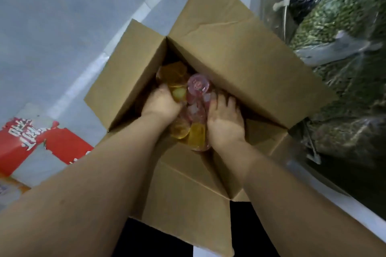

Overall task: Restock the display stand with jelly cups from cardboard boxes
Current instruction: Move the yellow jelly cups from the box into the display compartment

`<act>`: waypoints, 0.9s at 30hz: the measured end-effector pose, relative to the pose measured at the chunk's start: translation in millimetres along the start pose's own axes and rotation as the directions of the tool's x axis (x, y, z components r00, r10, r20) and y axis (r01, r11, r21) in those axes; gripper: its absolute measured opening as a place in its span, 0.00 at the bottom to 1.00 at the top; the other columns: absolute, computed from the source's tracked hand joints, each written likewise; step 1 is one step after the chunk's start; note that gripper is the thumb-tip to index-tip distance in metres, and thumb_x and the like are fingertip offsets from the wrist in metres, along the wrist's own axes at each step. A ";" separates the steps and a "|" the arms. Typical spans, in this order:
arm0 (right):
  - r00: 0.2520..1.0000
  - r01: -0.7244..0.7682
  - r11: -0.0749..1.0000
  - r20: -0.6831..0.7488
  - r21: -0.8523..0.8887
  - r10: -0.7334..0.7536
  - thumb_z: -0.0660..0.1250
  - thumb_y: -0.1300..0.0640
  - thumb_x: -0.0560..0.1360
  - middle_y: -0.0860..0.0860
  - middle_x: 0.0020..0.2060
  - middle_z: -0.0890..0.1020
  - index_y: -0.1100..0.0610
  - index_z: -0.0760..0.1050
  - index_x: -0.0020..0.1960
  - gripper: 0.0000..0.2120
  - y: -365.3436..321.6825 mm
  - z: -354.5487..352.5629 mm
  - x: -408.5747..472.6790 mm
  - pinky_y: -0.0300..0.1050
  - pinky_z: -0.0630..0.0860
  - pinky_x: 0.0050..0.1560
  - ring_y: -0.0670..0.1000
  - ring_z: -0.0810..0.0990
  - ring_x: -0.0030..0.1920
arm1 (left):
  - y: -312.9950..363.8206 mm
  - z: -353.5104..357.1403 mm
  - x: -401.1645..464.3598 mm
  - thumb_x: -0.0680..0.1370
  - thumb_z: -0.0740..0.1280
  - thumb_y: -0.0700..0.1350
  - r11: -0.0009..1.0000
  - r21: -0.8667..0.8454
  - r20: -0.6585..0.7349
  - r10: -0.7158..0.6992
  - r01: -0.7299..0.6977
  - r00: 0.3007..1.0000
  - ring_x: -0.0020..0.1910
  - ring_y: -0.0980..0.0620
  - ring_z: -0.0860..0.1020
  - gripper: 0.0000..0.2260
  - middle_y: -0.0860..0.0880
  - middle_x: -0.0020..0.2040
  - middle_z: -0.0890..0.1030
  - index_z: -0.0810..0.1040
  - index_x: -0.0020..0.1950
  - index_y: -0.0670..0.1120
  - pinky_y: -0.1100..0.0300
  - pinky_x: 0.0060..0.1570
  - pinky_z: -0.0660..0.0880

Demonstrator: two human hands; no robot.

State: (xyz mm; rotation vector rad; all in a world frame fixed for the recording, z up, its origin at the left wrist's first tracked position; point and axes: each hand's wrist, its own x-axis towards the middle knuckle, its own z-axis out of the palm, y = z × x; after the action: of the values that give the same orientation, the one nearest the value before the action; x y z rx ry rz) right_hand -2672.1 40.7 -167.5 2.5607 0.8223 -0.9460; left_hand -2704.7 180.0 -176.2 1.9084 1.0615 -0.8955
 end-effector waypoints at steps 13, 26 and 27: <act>0.983 -0.157 0.689 0.042 0.708 0.181 0.73 0.55 0.67 0.52 0.53 0.76 0.53 0.68 0.56 0.21 16.4 -22.8 -34.1 0.45 0.72 0.52 0.55 0.76 0.54 | 3.1 -7.6 -41.0 0.66 0.72 0.41 0.917 -0.352 -0.292 0.086 -0.190 0.953 0.58 0.43 0.73 0.23 0.43 0.58 0.73 0.69 0.58 0.44 0.60 0.57 0.68; 0.990 -0.143 -0.744 0.111 0.653 -0.093 0.63 0.41 0.68 0.52 0.41 0.79 0.58 0.76 0.53 0.23 44.6 -369.2 -265.8 0.36 0.71 0.34 0.47 0.74 0.36 | 126.0 -229.1 -367.6 0.67 0.71 0.41 0.566 -0.622 -0.331 0.437 -0.541 0.837 0.44 0.62 0.77 0.23 0.57 0.48 0.77 0.67 0.56 0.55 0.68 0.45 0.74; 0.992 -0.114 -0.773 0.027 0.624 -0.124 0.64 0.40 0.67 0.51 0.41 0.80 0.57 0.77 0.53 0.24 51.4 -393.5 -286.0 0.36 0.72 0.34 0.47 0.74 0.35 | 141.8 -245.0 -391.0 0.67 0.72 0.40 0.531 -0.608 -0.342 0.497 -0.591 0.798 0.42 0.62 0.77 0.23 0.57 0.47 0.77 0.66 0.56 0.55 0.70 0.42 0.73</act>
State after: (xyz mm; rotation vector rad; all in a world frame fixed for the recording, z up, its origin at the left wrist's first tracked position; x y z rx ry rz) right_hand -2621.8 57.0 318.8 3.1556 -1.6801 -3.3658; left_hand -2687.3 200.7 305.7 1.4808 0.6349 0.0317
